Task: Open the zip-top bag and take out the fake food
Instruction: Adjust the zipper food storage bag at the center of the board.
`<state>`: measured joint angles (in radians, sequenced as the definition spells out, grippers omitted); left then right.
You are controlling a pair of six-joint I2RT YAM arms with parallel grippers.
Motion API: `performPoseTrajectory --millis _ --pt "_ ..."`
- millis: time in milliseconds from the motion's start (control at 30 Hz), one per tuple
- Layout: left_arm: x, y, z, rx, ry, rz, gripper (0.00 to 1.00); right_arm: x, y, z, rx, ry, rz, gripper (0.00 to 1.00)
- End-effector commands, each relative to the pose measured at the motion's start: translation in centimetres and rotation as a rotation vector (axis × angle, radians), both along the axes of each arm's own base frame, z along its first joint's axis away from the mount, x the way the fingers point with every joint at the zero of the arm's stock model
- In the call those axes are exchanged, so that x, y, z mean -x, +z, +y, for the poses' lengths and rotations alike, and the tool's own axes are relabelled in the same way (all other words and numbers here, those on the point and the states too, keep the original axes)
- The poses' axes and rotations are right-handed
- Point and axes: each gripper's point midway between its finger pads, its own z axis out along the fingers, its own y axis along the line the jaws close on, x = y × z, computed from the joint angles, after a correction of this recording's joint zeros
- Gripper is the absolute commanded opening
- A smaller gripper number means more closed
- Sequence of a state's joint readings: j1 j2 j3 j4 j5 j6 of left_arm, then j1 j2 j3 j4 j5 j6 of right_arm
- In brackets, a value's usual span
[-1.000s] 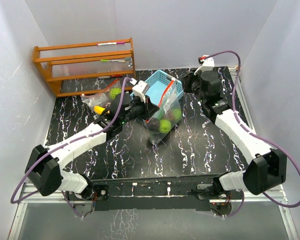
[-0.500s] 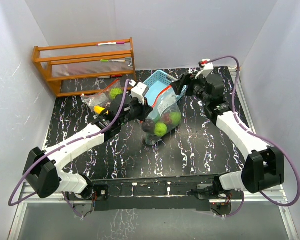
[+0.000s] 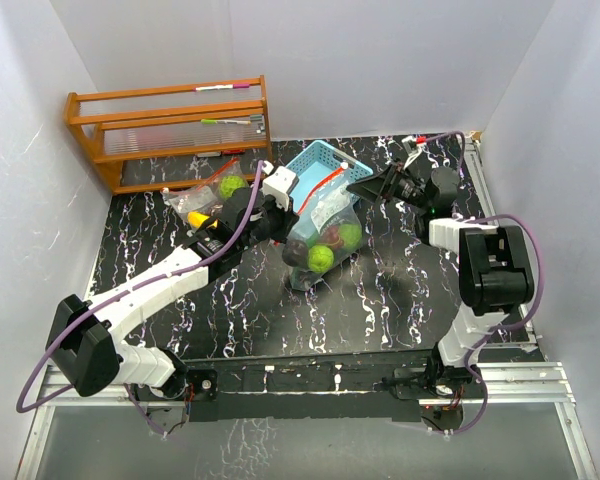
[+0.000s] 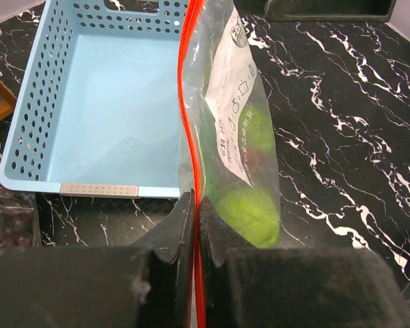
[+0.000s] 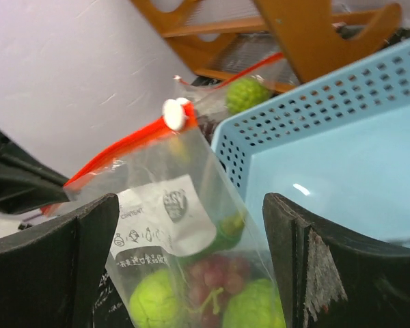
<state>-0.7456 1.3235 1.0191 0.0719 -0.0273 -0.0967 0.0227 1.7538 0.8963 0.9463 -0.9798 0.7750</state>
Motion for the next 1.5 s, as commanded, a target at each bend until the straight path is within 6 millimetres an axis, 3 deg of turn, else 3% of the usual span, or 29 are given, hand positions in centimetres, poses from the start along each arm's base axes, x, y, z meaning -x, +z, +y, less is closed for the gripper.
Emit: performPoseTrajectory --millis 0,167,433,633,733,800,900,933,1033,1133,1300,1467 --pt "0.2 2.0 -0.3 0.025 -0.022 -0.042 0.00 1.0 5.0 1.2 0.005 0.168 -0.264 0.89" --pt "0.3 2.1 -0.7 0.043 -0.039 -0.035 0.00 0.5 4.1 1.8 -0.021 0.217 -0.235 0.79" --pt "0.5 2.3 -0.6 0.055 -0.036 -0.033 0.00 0.0 1.9 2.6 -0.037 0.249 -0.201 0.77" --pt "0.3 2.0 -0.7 0.053 -0.030 -0.025 0.00 0.5 2.0 2.9 -0.048 0.287 -0.208 0.32" --pt "0.2 1.9 -0.8 0.053 -0.025 -0.021 0.00 0.9 2.4 2.9 -0.050 0.290 -0.215 0.16" --pt "0.0 1.9 -0.7 0.057 -0.010 -0.021 0.11 1.4 2.9 2.8 -0.048 0.284 -0.225 0.09" --pt "-0.3 2.6 -1.0 0.089 0.001 -0.029 0.51 1.9 3.0 3.1 -0.005 0.278 -0.243 0.07" --pt "-0.4 3.0 -1.1 0.104 0.000 -0.032 0.59 1.9 2.9 3.3 0.020 0.272 -0.244 0.07" --pt "-0.6 4.8 -2.0 0.158 -0.025 -0.059 0.77 0.9 1.5 4.2 0.159 0.207 -0.225 0.07" --pt "-1.1 6.6 -3.0 0.200 -0.062 -0.086 0.83 1.1 0.7 5.8 0.325 0.167 -0.230 0.07" --pt "-2.5 7.3 -4.1 0.249 -0.140 -0.083 0.86 2.5 0.1 6.7 0.384 0.162 -0.233 0.07" --pt "-4.1 8.0 -3.3 0.381 -0.205 -0.043 0.83 3.4 0.2 7.4 0.451 0.132 -0.256 0.07"
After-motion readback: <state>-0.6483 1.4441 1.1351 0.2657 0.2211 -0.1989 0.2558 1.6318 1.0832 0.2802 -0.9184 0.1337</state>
